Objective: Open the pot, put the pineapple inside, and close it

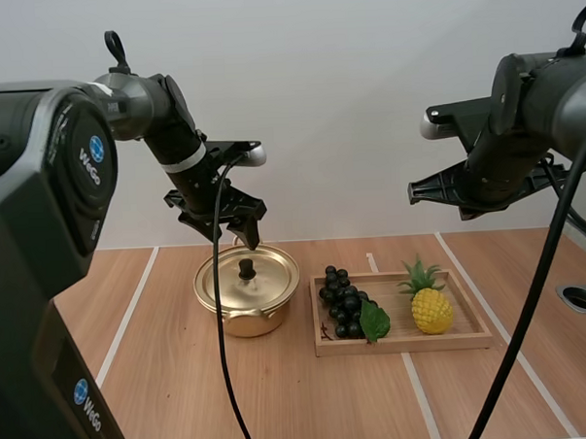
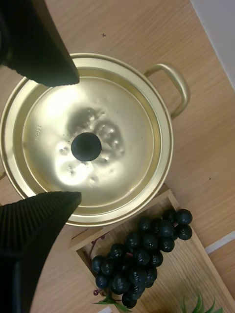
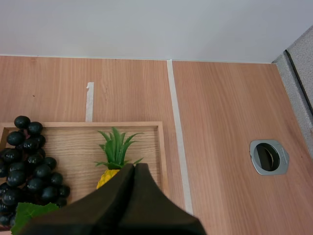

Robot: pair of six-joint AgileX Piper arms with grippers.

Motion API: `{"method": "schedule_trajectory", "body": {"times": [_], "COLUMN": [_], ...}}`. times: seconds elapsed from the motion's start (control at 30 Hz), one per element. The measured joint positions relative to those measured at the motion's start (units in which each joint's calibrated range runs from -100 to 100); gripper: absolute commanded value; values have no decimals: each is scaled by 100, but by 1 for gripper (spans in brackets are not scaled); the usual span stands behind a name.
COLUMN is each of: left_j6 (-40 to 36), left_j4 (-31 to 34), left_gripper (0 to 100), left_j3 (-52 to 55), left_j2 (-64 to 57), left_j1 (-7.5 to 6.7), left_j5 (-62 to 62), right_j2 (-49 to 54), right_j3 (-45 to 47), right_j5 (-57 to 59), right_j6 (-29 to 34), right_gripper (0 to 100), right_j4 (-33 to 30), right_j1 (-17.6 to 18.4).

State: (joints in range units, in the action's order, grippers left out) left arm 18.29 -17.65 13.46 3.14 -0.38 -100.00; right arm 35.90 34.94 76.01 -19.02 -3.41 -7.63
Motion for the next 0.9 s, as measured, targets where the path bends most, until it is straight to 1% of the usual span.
{"method": "schedule_trajectory", "body": {"times": [0.17,0.37,0.47,0.53,0.63,0.9], "left_j6": [23,23,23,-20,-47,-78], "left_j4": [-53,-40,52,117,369,459], "left_gripper": [99,99,99,99,99,99], "left_j3": [0,0,0,0,0,0], "left_j2": [303,575,637,678,722,775], "left_j1": [-18,-119,-168,-176,-216,-253], "left_j5": [0,0,0,0,0,251], "right_j2": [7,7,-59,-150,-324,-477], "right_j3": [0,0,0,0,0,0], "right_j5": [0,0,-16,-13,3,20], "right_j6": [0,0,0,0,0,-122], "right_gripper": [0,0,0,0,0,0], "right_j4": [0,0,0,0,0,341], "right_j1": [0,0,0,0,0,0]}}
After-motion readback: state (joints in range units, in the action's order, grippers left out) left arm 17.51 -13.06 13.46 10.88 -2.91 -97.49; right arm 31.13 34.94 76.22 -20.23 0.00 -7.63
